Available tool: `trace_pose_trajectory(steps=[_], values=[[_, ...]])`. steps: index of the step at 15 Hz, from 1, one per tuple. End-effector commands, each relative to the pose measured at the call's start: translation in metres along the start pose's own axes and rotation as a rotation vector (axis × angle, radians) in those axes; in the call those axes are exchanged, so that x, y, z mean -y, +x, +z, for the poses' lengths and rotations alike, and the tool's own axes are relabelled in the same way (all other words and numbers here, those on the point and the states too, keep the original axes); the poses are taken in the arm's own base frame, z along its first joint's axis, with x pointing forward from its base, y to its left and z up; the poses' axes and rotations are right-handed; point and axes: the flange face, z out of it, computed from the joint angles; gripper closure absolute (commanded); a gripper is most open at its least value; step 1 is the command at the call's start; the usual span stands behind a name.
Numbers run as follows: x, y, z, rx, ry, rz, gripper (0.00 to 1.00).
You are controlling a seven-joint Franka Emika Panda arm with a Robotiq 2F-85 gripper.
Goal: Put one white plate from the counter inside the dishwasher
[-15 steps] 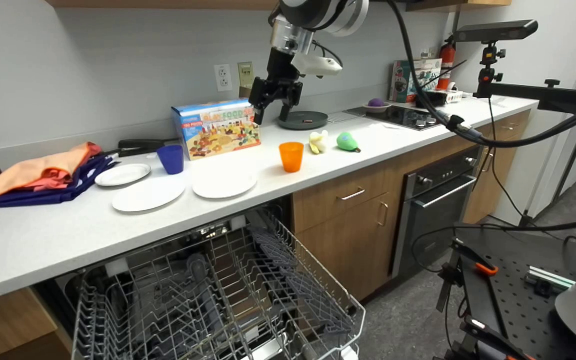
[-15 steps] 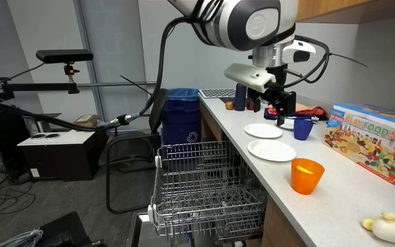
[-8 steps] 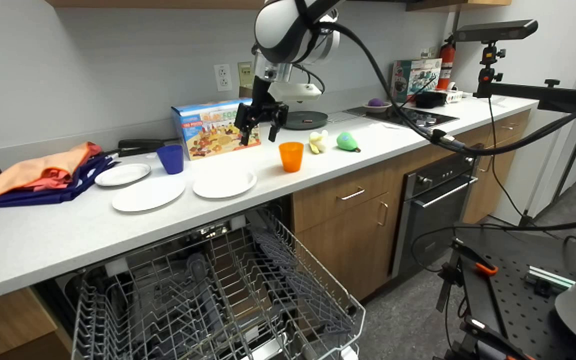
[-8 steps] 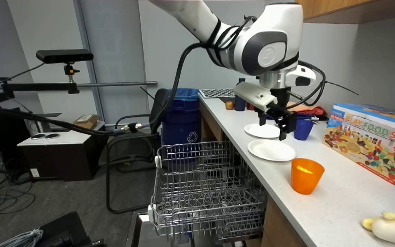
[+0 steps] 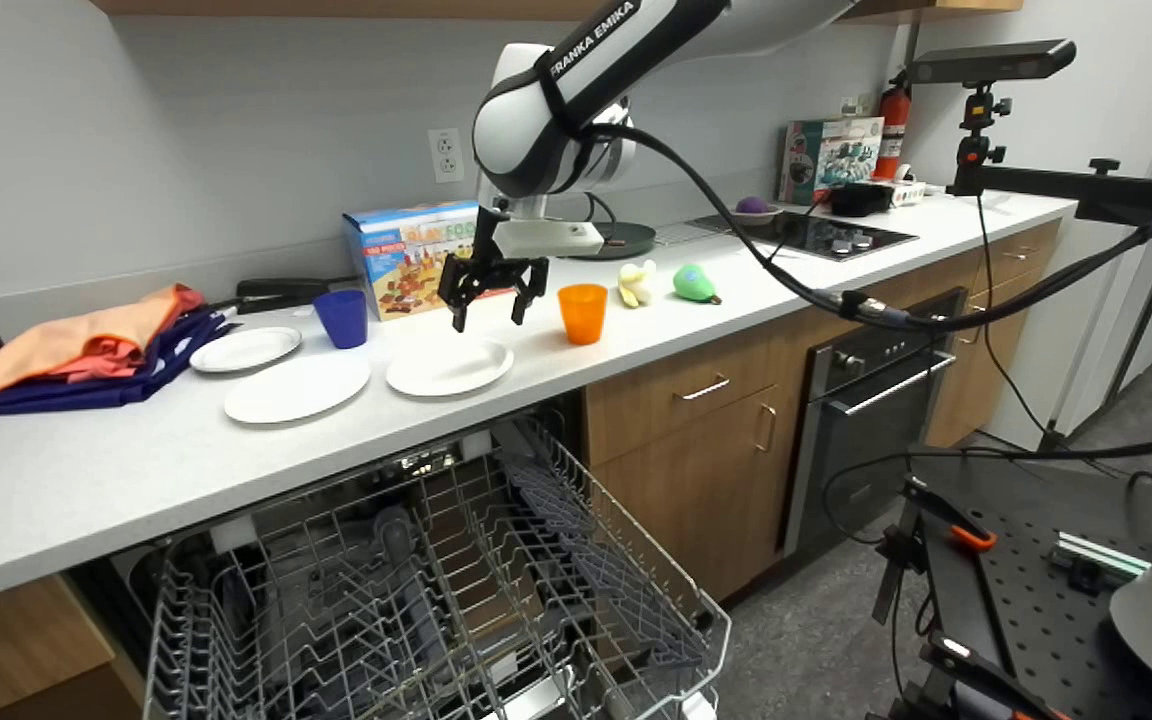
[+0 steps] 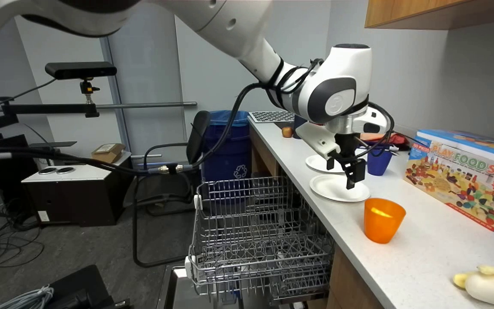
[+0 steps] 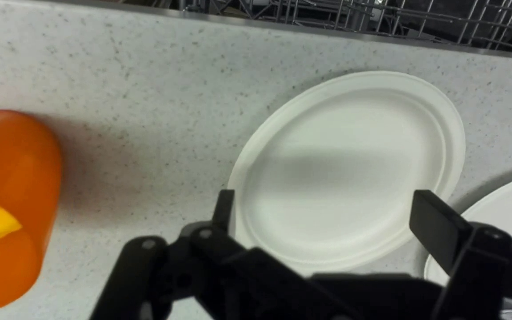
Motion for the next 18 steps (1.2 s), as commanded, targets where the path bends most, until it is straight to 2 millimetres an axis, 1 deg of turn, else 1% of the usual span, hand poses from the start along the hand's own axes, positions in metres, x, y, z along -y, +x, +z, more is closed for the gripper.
trace_pose_trajectory(steps=[1,5,10,13,14,15,17,18], values=[[0.002,0.016,0.02,-0.007,0.022,0.131,0.0],[-0.006,0.017,0.036,0.018,-0.013,0.231,0.0],[-0.003,0.011,0.055,0.014,-0.008,0.255,0.0],[-0.006,0.01,0.06,0.014,-0.011,0.269,0.0],[-0.006,0.011,0.06,0.009,-0.009,0.273,0.25],[-0.006,0.011,0.061,0.005,-0.006,0.274,0.28],[-0.006,0.013,0.059,-0.007,-0.002,0.275,0.42],[-0.007,0.013,0.059,-0.01,0.0,0.273,0.51]])
